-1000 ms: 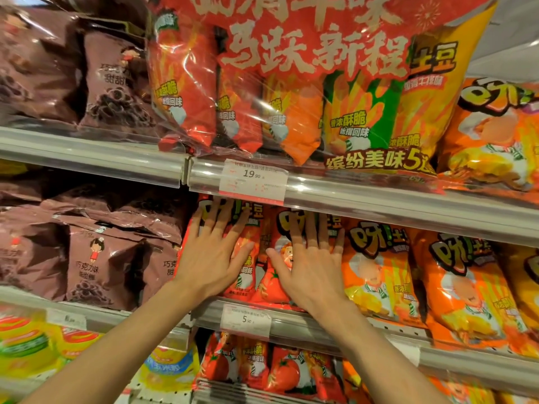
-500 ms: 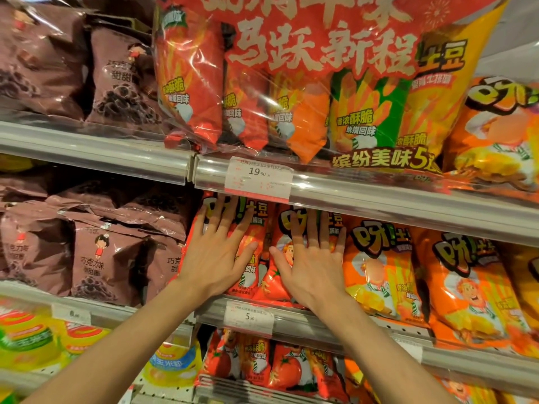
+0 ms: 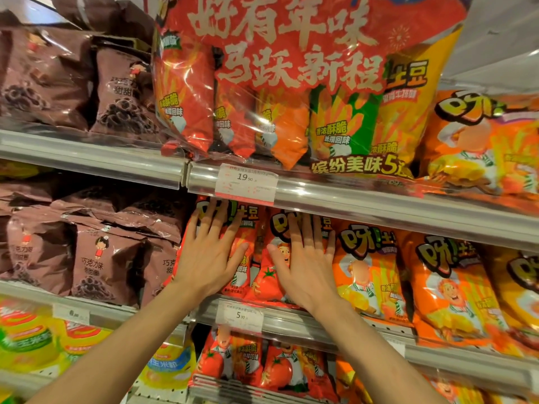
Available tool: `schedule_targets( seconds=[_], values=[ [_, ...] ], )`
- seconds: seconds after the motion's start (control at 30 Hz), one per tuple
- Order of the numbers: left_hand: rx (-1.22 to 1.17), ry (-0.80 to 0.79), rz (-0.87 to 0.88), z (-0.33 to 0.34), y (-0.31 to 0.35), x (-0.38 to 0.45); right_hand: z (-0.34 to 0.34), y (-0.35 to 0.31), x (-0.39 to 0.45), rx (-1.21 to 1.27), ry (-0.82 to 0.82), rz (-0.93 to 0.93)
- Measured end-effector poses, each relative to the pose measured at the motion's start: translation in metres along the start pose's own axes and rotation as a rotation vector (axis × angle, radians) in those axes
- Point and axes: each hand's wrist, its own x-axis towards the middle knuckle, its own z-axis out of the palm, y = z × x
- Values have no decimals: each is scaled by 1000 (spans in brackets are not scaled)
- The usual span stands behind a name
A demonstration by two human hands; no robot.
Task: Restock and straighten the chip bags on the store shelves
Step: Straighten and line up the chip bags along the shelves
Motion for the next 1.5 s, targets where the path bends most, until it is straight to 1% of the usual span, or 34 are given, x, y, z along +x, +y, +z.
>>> schedule_targets(
  seconds=[0.1, 0.17, 0.23, 0.33, 0.43, 0.53, 0.6, 0.7, 0.77, 0.93, 1.03, 1.13, 1.23, 1.33, 1.4, 1.5],
  values=[
    [-54, 43, -14, -8, 18, -1, -13, 10, -4, 45, 0, 33],
    [-84, 77, 28, -14, 37, 1, -24, 22, -9, 31, 25, 66],
    [-170, 83, 77, -19, 59, 4, -38, 39, -14, -27, 23, 104],
    [-388, -7, 135, -24, 102, 7, -62, 74, -22, -90, -11, 156],
    [-526, -93, 168, -21, 141, 10, -87, 106, -29, -108, -98, 212],
    [-644, -232, 95, -19, 171, 20, -103, 128, -33, -100, -222, 240],
    [-691, -306, 42, -18, 189, 28, -109, 136, -33, -77, -275, 245],
    [-698, -423, 19, -17, 213, 36, -111, 142, -32, -61, -307, 251],
    [-661, -474, -2, -13, 220, 38, -112, 143, -30, -53, -333, 257],
    [-595, -522, -45, -8, 211, 36, -109, 155, -26, -15, -417, 264],
    [-608, -573, -69, -8, 210, 45, -112, 161, -22, 13, -497, 258],
    [-700, -658, -108, -7, 212, 61, -111, 163, -16, 53, -570, 252],
    [-812, -710, -242, -1, 213, 72, -105, 165, -11, 128, -615, 271],
    [-932, -739, -362, 7, 219, 77, -100, 168, -7, 149, -627, 260],
    [-959, -727, -391, 10, 223, 79, -99, 170, -7, 172, -631, 249],
    [-1019, -664, -437, 13, 227, 81, -99, 172, -9, 190, -620, 245]
  ],
)
